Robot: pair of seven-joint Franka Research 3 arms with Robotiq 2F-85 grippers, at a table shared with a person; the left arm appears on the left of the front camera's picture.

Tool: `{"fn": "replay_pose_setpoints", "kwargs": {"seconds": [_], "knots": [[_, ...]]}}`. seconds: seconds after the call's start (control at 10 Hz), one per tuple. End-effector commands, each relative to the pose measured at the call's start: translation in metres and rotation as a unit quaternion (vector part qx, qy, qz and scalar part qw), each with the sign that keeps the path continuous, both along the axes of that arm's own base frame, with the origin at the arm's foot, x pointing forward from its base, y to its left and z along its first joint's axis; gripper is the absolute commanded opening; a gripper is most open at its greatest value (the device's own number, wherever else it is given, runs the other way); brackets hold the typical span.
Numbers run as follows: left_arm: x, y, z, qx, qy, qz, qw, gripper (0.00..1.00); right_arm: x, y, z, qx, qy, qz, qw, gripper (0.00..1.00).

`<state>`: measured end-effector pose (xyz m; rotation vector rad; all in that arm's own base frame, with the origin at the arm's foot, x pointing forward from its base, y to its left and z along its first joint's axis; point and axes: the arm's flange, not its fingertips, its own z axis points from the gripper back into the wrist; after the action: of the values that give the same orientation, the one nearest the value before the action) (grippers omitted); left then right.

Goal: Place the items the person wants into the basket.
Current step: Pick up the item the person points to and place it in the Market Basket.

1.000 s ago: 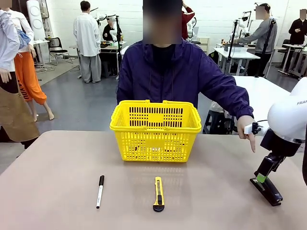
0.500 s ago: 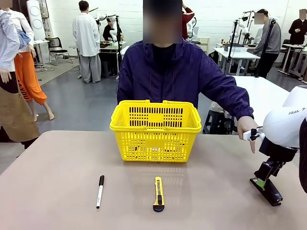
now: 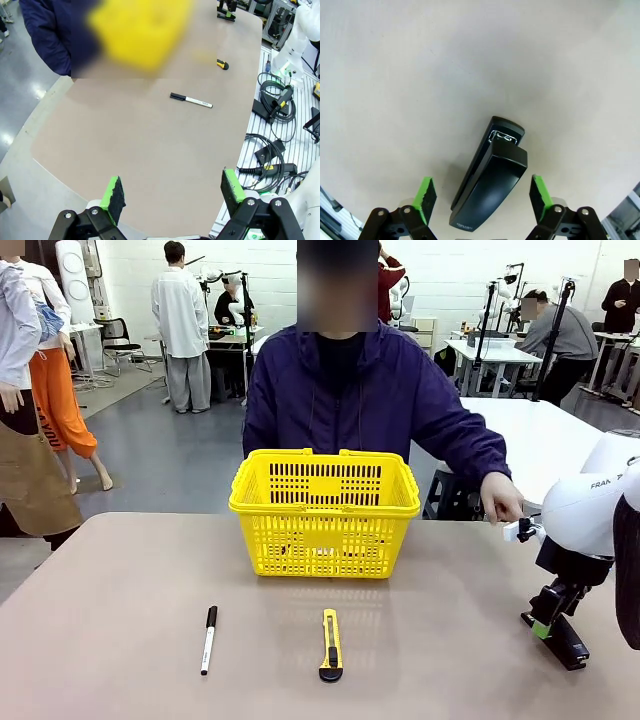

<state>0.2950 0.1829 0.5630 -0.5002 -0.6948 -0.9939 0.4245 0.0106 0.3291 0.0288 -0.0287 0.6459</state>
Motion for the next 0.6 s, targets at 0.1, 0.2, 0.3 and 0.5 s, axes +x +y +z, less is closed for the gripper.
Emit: {"fn": "replay_pose_setpoints", "kwargs": {"seconds": [0.1, 0.2, 0.3, 0.5], "knots": [[0.0001, 0.0021, -0.0001, -0.006, -0.011, -0.007, 1.000, 1.00, 0.0009, -0.0009, -0.0011, -0.008, -0.013, -0.002, 1.000, 0.06], [0.0001, 0.0021, -0.0001, -0.006, -0.011, -0.007, 1.000, 1.00, 0.0015, -0.0007, -0.0021, -0.005, -0.013, -0.003, 1.000, 0.00], [0.0001, 0.0021, -0.0001, -0.006, -0.011, -0.007, 1.000, 1.00, 0.0013, -0.0013, -0.0024, -0.002, -0.011, -0.003, 1.000, 0.28], [0.0001, 0.0021, -0.0001, -0.006, -0.011, -0.007, 1.000, 1.00, 0.0008, -0.0017, -0.0012, 0.000, -0.009, 0.001, 1.000, 0.00]]}}
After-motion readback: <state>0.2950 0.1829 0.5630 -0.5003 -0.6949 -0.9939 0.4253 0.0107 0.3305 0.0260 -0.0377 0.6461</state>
